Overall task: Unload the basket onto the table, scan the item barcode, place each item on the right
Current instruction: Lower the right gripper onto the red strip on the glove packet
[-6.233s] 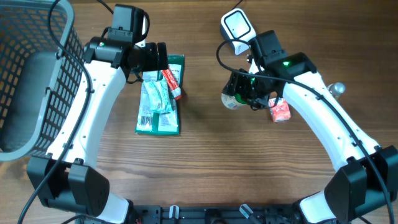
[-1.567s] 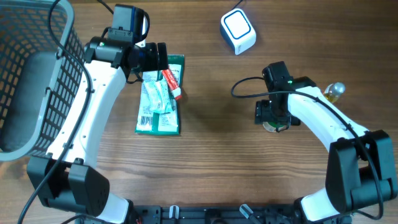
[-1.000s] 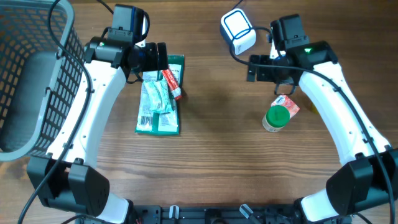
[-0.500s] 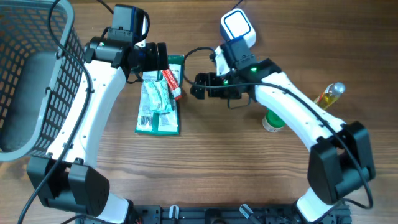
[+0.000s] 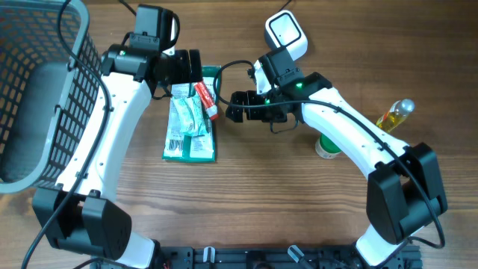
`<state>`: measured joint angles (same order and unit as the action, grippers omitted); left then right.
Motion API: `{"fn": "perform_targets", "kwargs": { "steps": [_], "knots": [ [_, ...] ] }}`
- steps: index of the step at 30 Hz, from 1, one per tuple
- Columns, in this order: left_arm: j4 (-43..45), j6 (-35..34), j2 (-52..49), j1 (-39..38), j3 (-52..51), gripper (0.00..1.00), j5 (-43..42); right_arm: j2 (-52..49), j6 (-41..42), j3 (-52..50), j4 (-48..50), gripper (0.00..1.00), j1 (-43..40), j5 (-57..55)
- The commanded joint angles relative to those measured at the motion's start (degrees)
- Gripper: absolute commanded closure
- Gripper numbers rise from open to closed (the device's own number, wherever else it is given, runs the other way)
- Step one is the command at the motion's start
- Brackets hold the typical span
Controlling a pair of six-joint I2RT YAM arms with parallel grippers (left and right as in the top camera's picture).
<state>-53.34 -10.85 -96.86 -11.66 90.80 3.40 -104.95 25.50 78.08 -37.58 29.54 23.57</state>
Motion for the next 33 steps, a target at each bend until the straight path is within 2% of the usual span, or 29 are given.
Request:
{"fn": "perform_targets", "kwargs": {
  "steps": [1, 5, 10, 13, 25, 28, 32, 33],
  "knots": [
    [-0.35, -0.52, -0.44, 0.96, 0.17, 0.00, 1.25, -0.96, -0.81, -0.22, -0.61, 0.00, -0.09, 0.87],
    [-2.36, -2.58, -0.44, 6.19, 0.17, 0.00, 1.66, -0.96, -1.46, -0.22, -0.74, 0.00, -0.09, 0.87],
    [-5.27, -5.07, -0.44, 16.28, 0.17, 0.00, 1.53, -0.96, -1.46, -0.22, -0.59, 0.00, -0.09, 0.90],
    [-5.88, -5.05, -0.44, 19.98, 0.17, 0.00, -2.49, -0.96, -1.44, -0.22, -0.59, 0.00, -0.09, 0.90],
    [-5.86, -5.05, -0.44, 20.61, 0.17, 0.00, -2.71, -0.96, -1.33, -0.22, -0.83, 0.02, -0.09, 0.90],
    [-5.86, -5.05, -0.44, 20.61, 0.17, 0.00, -2.69, -0.98, -1.33, -0.22, -0.46, 0.11, -0.09, 0.90],
    [-5.86, -5.05, -0.44, 20.61, 0.17, 0.00, -2.71, -1.38, 0.26, -0.22, 3.02, 0.45, -0.07, 0.90],
    [-5.86, -5.05, -0.44, 20.61, 0.17, 0.00, -2.69, -1.68, 0.48, -0.22, 4.11, 0.46, 0.00, 0.94]
  ]
}}
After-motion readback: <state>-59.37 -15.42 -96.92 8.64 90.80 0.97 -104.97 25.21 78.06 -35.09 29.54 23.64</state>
